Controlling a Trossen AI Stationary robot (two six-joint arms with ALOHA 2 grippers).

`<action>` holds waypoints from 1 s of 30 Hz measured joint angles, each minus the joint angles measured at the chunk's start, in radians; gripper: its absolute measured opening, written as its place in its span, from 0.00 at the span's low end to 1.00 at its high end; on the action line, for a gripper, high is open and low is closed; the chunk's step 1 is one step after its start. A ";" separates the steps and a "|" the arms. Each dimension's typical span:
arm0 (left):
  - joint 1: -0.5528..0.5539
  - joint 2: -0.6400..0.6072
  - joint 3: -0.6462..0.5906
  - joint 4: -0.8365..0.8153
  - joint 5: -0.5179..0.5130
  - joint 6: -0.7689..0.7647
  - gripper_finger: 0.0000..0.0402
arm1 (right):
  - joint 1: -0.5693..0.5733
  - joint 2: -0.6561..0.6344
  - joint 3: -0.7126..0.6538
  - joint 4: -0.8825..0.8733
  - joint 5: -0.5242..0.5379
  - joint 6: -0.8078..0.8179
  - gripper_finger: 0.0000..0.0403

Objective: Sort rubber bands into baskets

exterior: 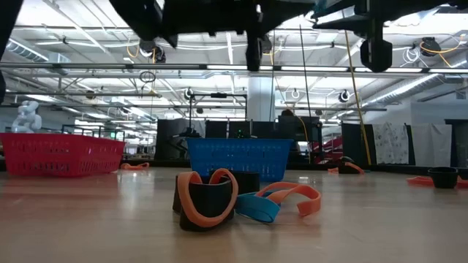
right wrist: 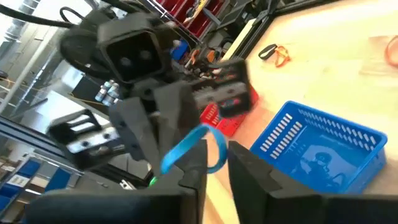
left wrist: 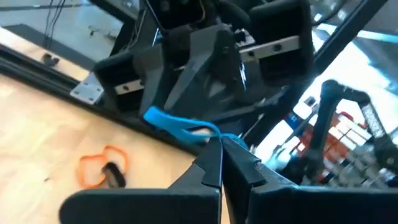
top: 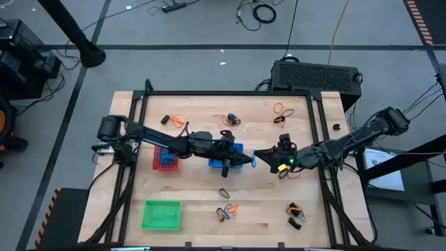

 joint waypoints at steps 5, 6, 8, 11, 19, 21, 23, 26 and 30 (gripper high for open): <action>0.001 -0.142 0.000 -0.319 -0.034 0.095 0.00 | -0.033 -0.021 0.000 -0.008 -0.002 -0.064 0.26; 0.001 -0.173 0.000 -0.403 -0.051 0.112 0.00 | -0.041 -0.029 0.000 -0.019 -0.002 -0.075 0.29; 0.001 -0.238 0.000 -0.569 -0.100 0.141 0.00 | -0.065 -0.051 0.000 -0.051 -0.002 -0.092 0.33; 0.001 -0.327 0.000 -0.815 -0.182 0.155 0.00 | -0.110 -0.095 0.000 -0.165 -0.001 -0.086 0.38; -0.002 -0.523 0.000 -1.401 -0.372 0.064 0.00 | -0.333 -0.189 0.000 -0.658 -0.061 0.072 0.44; -0.008 -0.557 0.000 -1.516 -0.398 0.023 0.00 | -0.415 -0.189 0.000 -0.715 -0.115 0.033 0.44; -0.013 -0.586 0.000 -1.628 -0.411 -0.019 0.00 | -0.508 -0.185 0.000 -0.738 -0.192 -0.034 0.44; -0.014 -0.613 0.000 -1.806 -0.425 -0.065 0.00 | -0.651 -0.165 0.000 -0.744 -0.299 -0.159 0.44; -0.013 -0.624 0.000 -2.005 -0.439 -0.114 0.00 | -0.814 -0.115 0.000 -0.732 -0.440 -0.293 0.44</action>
